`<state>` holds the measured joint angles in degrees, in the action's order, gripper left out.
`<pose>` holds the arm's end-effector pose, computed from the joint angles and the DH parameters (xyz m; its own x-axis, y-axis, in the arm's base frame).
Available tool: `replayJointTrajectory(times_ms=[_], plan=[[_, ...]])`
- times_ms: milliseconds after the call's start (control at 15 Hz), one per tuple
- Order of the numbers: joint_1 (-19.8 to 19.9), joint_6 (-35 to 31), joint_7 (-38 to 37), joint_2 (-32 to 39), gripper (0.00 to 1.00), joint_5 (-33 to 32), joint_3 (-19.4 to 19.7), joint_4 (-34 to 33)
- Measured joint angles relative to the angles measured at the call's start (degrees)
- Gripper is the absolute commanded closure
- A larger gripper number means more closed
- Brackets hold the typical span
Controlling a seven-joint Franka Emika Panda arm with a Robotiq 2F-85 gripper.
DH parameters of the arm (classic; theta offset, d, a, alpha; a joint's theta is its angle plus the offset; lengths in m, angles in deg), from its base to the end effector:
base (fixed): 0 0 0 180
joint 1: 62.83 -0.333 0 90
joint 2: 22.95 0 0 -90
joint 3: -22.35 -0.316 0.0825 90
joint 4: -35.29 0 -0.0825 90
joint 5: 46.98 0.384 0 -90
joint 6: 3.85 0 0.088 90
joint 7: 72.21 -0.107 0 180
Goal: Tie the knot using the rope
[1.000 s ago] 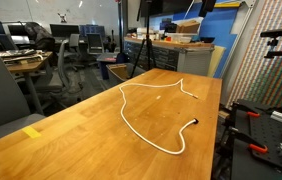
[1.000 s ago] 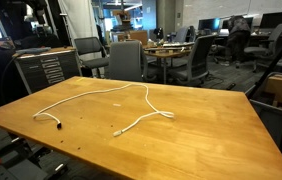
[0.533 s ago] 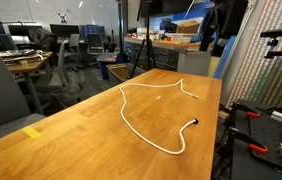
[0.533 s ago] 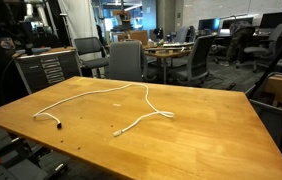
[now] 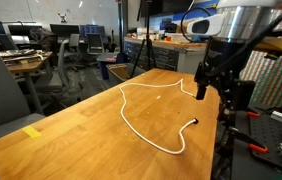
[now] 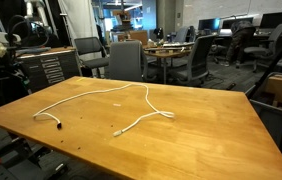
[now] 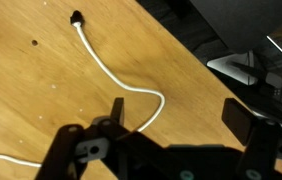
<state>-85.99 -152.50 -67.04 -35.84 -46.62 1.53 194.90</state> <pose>0.2792 0.2584 0.2745 0.6634 0.7482 0.0129 0.7453 -0.6622 0.0774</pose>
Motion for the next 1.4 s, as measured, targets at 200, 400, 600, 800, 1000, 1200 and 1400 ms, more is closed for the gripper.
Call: replayJointTrajectory(times_ms=[200,400,600,800,1000,1200,1400], plan=[[2.95,-5.32,-4.58,7.74,0.00,-13.20,-1.79,-0.07],[6.49,-8.53,-9.17,12.19,0.00,-22.63,-2.18,-0.32],[6.70,-8.51,-9.16,13.07,0.00,-22.70,-2.10,-0.99],[6.72,-8.51,-10.75,14.50,0.00,-24.10,-1.64,-3.13],[6.73,-8.54,-15.33,18.19,0.00,-29.49,-0.38,-5.45],[6.63,-8.59,-20.29,22.86,0.00,-37.14,1.91,-7.08],[6.38,-9.85,-25.50,27.65,0.00,-45.31,5.19,-9.10]])
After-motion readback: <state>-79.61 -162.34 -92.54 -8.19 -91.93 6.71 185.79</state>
